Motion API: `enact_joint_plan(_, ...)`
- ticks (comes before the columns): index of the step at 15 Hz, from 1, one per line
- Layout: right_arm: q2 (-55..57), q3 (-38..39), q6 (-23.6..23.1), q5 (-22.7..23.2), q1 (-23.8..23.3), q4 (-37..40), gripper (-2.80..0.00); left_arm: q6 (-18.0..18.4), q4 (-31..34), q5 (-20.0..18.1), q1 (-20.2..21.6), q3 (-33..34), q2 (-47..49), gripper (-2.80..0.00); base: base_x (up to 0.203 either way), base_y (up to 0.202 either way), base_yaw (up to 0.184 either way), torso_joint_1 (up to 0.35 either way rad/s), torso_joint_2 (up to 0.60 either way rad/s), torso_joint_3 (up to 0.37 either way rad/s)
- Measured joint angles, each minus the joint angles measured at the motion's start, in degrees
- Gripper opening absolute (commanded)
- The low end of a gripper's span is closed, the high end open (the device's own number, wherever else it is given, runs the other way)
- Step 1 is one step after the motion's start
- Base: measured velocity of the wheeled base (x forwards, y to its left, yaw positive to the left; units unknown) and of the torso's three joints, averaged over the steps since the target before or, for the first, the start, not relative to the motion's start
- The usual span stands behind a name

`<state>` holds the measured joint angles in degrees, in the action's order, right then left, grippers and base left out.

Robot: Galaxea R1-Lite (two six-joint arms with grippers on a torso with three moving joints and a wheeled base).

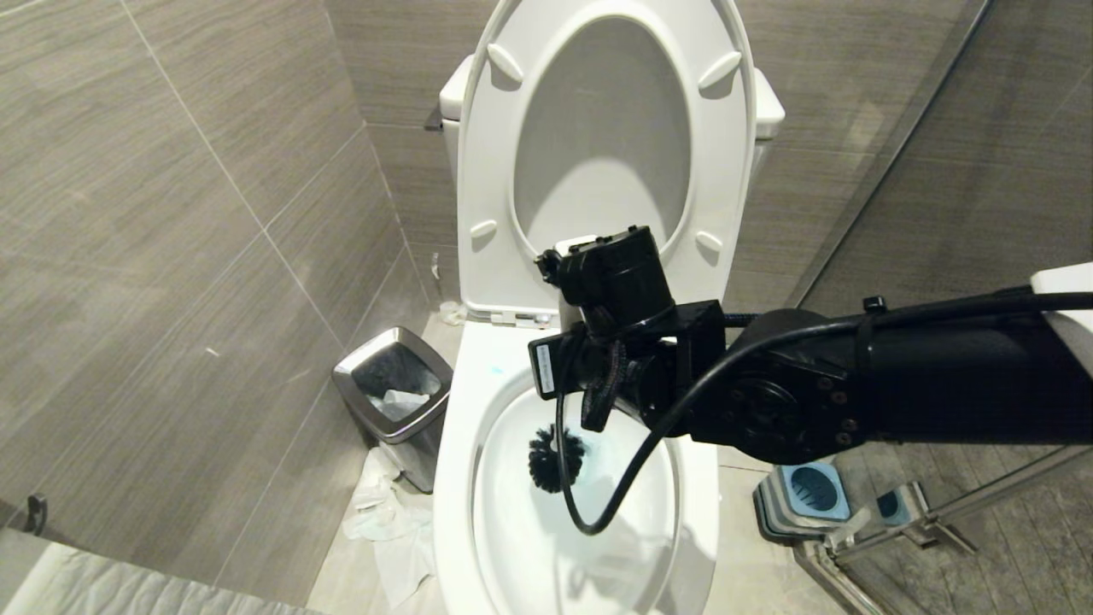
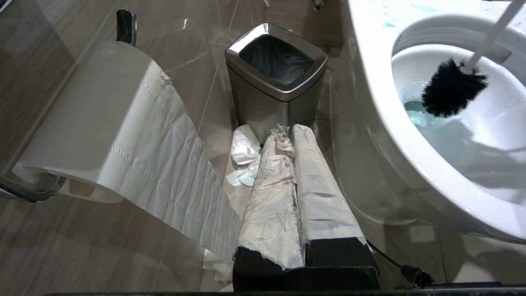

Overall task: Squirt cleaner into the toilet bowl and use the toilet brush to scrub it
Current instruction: Scrub the toilet bowl

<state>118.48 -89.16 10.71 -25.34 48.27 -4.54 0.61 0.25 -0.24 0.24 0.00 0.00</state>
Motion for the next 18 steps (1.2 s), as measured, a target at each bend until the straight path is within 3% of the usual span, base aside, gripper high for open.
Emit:
enact_joint_plan(10,19.1,-13.3,-5.3,-0.4,-5.6,-0.1,-2.8,0.0,0.0,0.0,0.0,0.0,0.0,-2.8,0.0,0.0,0.0,0.0,0.0,0.0)
enact_joint_plan(18,9.5,-10.7,-6.7,0.2,-5.8,2.7,-2.8,0.0,0.0,0.0,0.0,0.0,0.0,-2.8,0.0,0.0,0.0,0.0,0.0,0.0)
